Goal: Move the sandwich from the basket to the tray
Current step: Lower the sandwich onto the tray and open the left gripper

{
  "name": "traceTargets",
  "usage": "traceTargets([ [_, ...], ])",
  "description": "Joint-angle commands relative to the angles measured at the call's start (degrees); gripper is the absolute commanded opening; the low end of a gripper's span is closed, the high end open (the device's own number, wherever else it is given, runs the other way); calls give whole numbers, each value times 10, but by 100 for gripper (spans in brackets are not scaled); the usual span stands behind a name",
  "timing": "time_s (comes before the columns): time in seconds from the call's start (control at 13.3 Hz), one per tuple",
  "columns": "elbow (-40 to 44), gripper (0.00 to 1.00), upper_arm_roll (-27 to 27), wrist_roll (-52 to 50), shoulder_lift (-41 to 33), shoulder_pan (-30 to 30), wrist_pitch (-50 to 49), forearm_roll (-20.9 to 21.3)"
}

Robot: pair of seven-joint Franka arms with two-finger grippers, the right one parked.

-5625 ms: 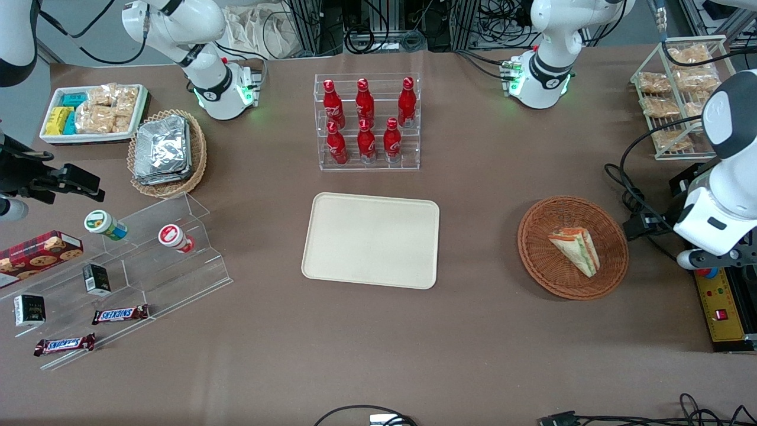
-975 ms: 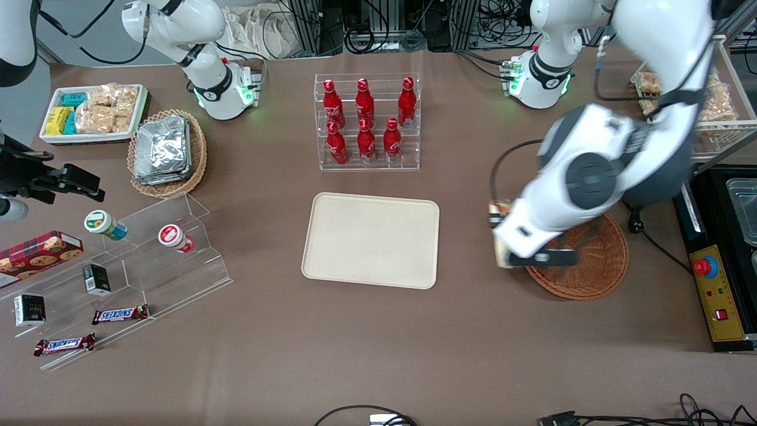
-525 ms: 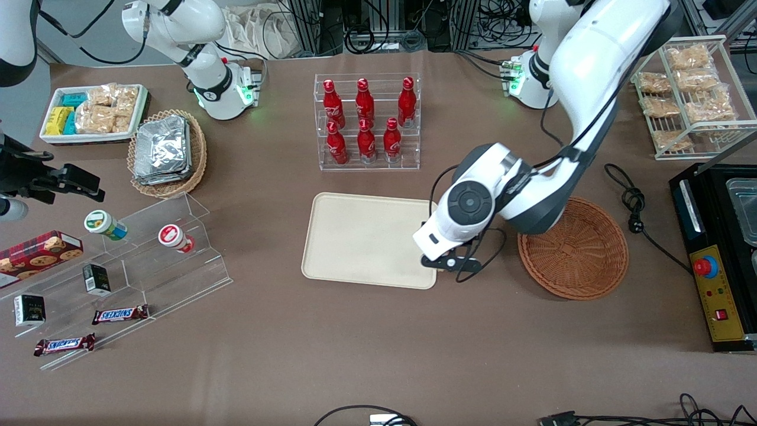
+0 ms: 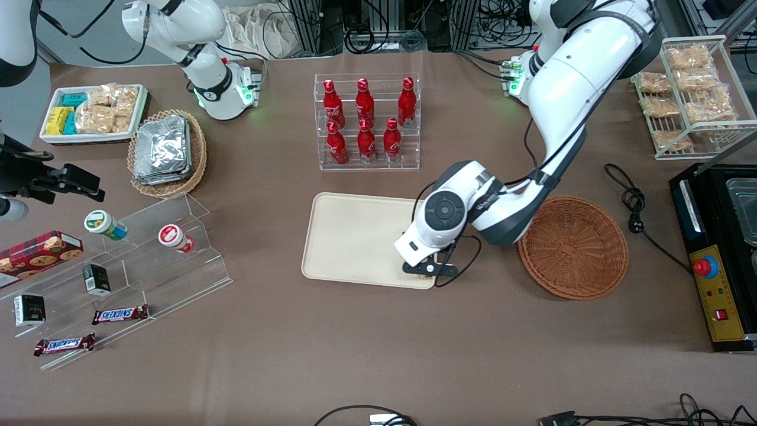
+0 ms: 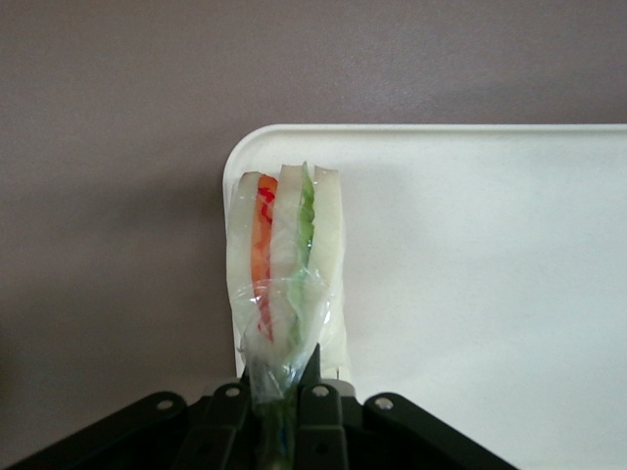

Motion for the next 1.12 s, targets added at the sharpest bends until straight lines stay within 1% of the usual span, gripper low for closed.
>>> traceTargets([
  [0.0,23,8,2,-14,26,-11,1,30],
  [0.07,23,43,2,-14,26,-11,0,29],
  [0.15,23,56,2,-17,25,-11,0,30],
  [0.3,25,62,1,-49,23,-10,0,29],
  [0.38,25,63,1,-56,23,-11,0,28],
  [0.45,26,75,1,-57,21,-11,0,28],
  [0.53,25,100,1,-57,18,-9,-2,28],
  [0.75,24,100,1,-57,-13,-4,-27,27],
  [0.82,24,100,1,-58,-30,-3,-59,28],
  [0.9,18,100,6,-54,-58,-4,-92,43],
  [0.97,-5,100,17,-59,-87,-2,-102,59],
  [1.05,-46,100,20,-53,-123,25,-95,60],
])
